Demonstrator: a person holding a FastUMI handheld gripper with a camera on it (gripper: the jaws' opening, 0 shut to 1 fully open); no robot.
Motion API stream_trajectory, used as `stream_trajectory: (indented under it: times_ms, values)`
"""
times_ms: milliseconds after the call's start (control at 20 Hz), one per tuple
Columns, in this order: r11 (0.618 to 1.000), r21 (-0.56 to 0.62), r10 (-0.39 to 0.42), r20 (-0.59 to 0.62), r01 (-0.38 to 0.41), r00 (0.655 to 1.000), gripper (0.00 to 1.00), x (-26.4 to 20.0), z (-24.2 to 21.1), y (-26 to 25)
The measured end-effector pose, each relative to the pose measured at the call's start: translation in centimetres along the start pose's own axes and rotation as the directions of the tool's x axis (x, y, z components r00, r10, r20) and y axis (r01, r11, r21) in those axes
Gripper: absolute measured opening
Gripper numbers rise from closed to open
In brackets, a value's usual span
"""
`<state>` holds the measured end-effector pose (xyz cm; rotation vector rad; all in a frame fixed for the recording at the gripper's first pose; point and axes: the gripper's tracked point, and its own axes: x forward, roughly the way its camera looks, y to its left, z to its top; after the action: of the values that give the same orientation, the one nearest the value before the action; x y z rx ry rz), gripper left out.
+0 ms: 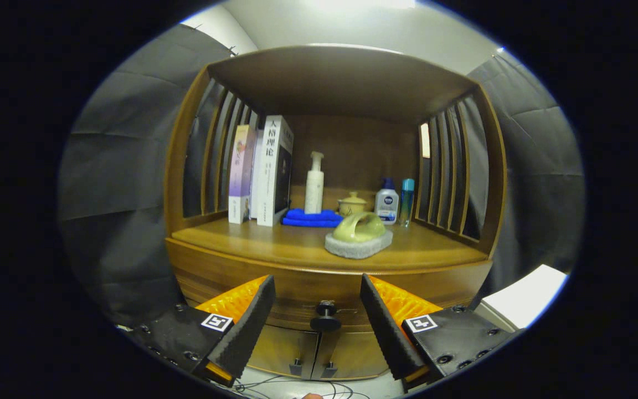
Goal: Pull open the drawer, take out the items inside it, and place them on the countertop above the cabinet.
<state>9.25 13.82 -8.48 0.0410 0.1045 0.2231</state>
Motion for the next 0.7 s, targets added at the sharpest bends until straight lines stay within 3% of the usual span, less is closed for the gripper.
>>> stream_trajectory:
  times_ms: [300, 700]
  values:
    - [0.998, 0.021, -0.062, 0.072, 0.061, 0.995, 0.97, -7.5, 6.3, -2.0]
    - [0.986, 0.136, -0.104, 0.031, 0.099, 0.994, 0.97, -13.3, 6.5, -3.0]
